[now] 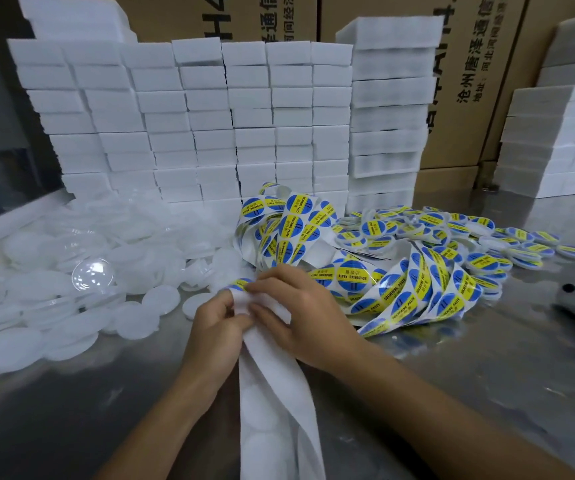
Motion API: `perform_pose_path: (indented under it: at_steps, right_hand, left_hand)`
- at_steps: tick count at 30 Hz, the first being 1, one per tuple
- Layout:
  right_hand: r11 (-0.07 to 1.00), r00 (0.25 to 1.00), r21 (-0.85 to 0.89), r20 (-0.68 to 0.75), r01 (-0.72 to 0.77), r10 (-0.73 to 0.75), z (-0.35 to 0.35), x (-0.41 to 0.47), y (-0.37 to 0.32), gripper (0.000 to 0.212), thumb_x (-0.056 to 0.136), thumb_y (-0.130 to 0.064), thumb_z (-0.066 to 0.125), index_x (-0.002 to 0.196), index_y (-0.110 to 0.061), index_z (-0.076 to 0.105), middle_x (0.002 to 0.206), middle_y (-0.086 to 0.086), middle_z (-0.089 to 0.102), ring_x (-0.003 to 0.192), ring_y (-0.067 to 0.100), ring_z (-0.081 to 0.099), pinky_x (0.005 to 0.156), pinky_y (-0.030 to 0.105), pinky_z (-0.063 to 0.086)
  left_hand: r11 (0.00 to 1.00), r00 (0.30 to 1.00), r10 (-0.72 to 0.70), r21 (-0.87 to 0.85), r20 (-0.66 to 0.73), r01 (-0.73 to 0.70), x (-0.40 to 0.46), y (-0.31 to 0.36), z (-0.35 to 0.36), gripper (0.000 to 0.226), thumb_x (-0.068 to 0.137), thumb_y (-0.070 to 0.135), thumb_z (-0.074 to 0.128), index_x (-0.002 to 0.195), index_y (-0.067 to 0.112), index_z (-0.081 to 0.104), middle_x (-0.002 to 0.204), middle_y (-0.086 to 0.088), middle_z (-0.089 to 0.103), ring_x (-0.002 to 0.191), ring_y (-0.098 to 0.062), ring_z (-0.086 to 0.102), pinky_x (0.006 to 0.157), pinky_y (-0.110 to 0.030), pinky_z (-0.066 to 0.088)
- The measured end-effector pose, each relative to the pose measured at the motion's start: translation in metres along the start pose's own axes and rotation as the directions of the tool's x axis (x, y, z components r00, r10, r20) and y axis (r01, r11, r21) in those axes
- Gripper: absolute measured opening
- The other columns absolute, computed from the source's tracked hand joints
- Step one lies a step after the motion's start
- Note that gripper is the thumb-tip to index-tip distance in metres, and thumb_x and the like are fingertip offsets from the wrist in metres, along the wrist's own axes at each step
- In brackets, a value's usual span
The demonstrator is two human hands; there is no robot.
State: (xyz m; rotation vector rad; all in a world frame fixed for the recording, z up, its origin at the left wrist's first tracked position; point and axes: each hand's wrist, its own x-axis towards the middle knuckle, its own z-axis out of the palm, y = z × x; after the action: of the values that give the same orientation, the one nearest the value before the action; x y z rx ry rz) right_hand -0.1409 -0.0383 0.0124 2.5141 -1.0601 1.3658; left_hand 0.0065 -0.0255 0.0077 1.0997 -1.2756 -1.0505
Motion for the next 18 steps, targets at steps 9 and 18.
perform_pose_path:
  at_steps: [9, 18]
  right_hand:
    - [0.997, 0.997, -0.065, -0.071, -0.035, 0.03, -0.004, -0.0042, -0.0005, 0.02, 0.092, -0.019, 0.067, 0.11, -0.011, 0.071, 0.101, 0.003, 0.067, 0.093, 0.022, 0.063, 0.075, 0.038, 0.053]
    - [0.986, 0.986, -0.161, -0.149, 0.048, -0.072, -0.005, -0.0035, 0.0038, 0.012, 0.091, -0.015, 0.068, 0.097, -0.006, 0.075, 0.09, 0.007, 0.068, 0.08, 0.025, 0.064, 0.065, 0.041, 0.053]
  left_hand:
    - [0.987, 0.992, 0.125, 0.106, -0.03, -0.121, 0.0006, 0.0, -0.0013, 0.036, 0.096, 0.003, 0.054, 0.103, 0.038, 0.062, 0.082, 0.004, 0.076, 0.075, -0.011, 0.072, 0.065, -0.024, 0.057]
    - [0.943, 0.972, 0.232, 0.237, 0.037, -0.234, 0.003, -0.0056, -0.0038, 0.027, 0.094, 0.006, 0.058, 0.083, 0.03, 0.066, 0.08, -0.005, 0.07, 0.078, -0.012, 0.067, 0.073, -0.034, 0.055]
